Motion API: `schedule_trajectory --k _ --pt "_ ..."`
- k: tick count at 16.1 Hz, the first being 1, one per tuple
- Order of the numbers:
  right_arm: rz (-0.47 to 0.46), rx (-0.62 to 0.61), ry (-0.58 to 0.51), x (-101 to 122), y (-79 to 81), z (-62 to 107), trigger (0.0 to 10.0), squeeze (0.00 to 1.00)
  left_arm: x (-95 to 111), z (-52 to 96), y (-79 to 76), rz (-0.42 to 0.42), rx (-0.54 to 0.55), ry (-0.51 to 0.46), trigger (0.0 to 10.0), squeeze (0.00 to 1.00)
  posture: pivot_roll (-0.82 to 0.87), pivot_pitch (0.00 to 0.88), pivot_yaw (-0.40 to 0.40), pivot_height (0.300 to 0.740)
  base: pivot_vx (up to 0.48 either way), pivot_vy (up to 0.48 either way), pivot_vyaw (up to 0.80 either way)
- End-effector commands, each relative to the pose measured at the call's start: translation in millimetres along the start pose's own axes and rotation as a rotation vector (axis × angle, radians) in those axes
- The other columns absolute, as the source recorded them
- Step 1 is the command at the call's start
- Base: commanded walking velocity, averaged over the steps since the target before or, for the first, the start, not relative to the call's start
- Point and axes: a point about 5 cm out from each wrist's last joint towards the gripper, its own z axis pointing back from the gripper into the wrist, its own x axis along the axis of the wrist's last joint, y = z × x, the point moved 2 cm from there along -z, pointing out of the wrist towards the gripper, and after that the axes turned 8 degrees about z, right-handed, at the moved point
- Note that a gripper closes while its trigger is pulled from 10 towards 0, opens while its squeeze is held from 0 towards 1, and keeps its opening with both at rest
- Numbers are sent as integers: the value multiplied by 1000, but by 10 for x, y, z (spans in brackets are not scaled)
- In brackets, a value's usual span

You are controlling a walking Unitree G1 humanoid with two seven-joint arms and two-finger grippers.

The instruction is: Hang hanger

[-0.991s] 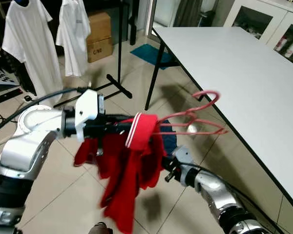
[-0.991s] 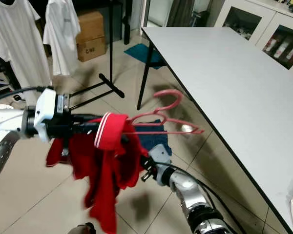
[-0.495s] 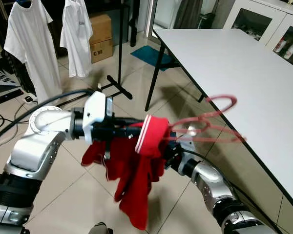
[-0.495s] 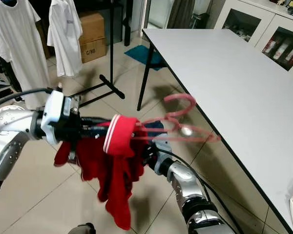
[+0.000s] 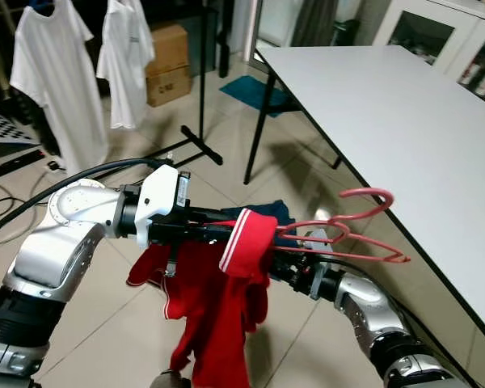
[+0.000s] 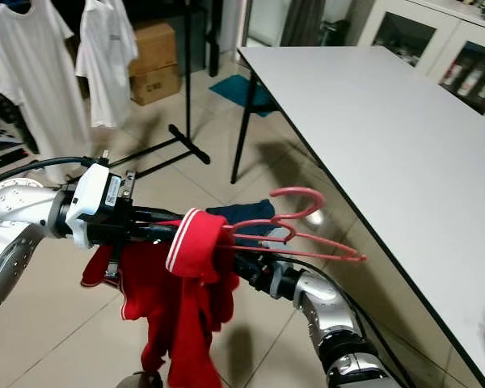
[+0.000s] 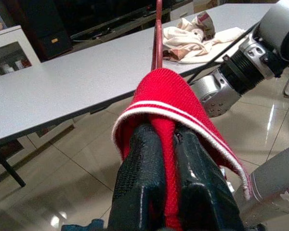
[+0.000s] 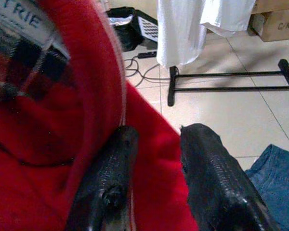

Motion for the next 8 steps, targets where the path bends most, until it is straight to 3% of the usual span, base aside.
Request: schedule_trajectory --k 1,4,6,7,8 --pt "28 17 3 17 -1 -1 10000 0 67 -39 -19 -41 -36 14 6549 0 169 91 -71 740 0 0 0" --pt "27 75 -10 12 210 -188 10000 0 80 -102 -41 -49 -61 10 6588 0 177 93 -72 740 0 0 0" --pt "-1 118 -1 -46 314 -215 10000 0 71 -117 -47 -46 -62 8 6667 0 179 96 -72 740 0 0 0" --pt "-15 140 7 -74 353 -217 10000 0 64 -120 -49 -44 -61 7 6902 0 180 97 -72 740 0 0 0" --pt "-35 164 8 -96 392 -216 10000 0 58 -123 -49 -42 -58 6 7843 0 178 100 -73 740 0 0 0"
